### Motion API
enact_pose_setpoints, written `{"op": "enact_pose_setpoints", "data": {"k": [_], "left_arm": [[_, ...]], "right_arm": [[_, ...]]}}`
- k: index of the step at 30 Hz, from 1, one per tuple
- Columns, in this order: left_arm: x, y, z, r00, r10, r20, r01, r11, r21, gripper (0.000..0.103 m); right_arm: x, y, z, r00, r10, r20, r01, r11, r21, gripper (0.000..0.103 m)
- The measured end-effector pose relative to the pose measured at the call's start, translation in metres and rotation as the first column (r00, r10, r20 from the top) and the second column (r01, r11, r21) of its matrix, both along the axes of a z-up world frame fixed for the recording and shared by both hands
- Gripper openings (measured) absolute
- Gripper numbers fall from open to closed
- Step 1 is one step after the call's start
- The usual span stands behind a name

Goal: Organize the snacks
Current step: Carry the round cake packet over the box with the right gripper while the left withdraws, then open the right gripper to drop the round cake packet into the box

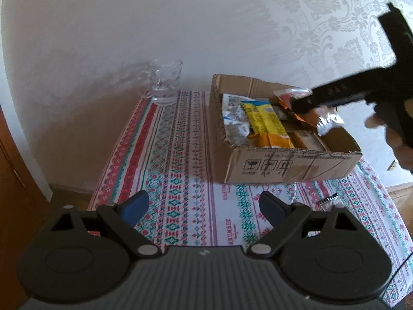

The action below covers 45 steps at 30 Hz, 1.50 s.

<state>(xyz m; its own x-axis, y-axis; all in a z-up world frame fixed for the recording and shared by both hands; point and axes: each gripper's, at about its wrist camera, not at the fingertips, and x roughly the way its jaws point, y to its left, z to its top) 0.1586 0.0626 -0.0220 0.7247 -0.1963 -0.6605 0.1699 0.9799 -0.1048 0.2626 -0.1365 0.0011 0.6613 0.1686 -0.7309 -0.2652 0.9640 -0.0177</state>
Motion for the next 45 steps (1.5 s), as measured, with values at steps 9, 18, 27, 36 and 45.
{"op": "enact_pose_setpoints", "data": {"k": [9, 18, 27, 36, 45], "left_arm": [[0.007, 0.014, -0.010, 0.997, 0.064, -0.050, -0.065, 0.998, -0.019, 0.092], [0.003, 0.020, -0.016, 0.994, 0.084, -0.068, -0.087, 0.996, -0.037, 0.092], [-0.004, 0.018, -0.013, 0.996, 0.065, -0.068, -0.069, 0.996, -0.063, 0.092], [-0.012, 0.012, -0.007, 0.997, 0.062, -0.054, -0.065, 0.996, -0.054, 0.092], [-0.016, 0.006, -0.004, 0.996, 0.067, -0.054, -0.069, 0.997, -0.033, 0.092]], "right_arm": [[0.049, 0.026, -0.008, 1.000, 0.015, -0.024, -0.016, 1.000, -0.019, 0.062], [0.093, 0.044, -0.021, 0.998, -0.039, -0.056, 0.036, 0.998, -0.053, 0.062], [0.087, 0.041, -0.015, 1.000, -0.002, -0.028, 0.002, 1.000, -0.003, 0.099], [0.035, 0.025, 0.009, 0.999, 0.038, 0.020, -0.038, 0.999, -0.010, 0.103], [-0.032, -0.001, 0.013, 0.996, 0.049, 0.073, -0.048, 0.999, -0.024, 0.103]]}}
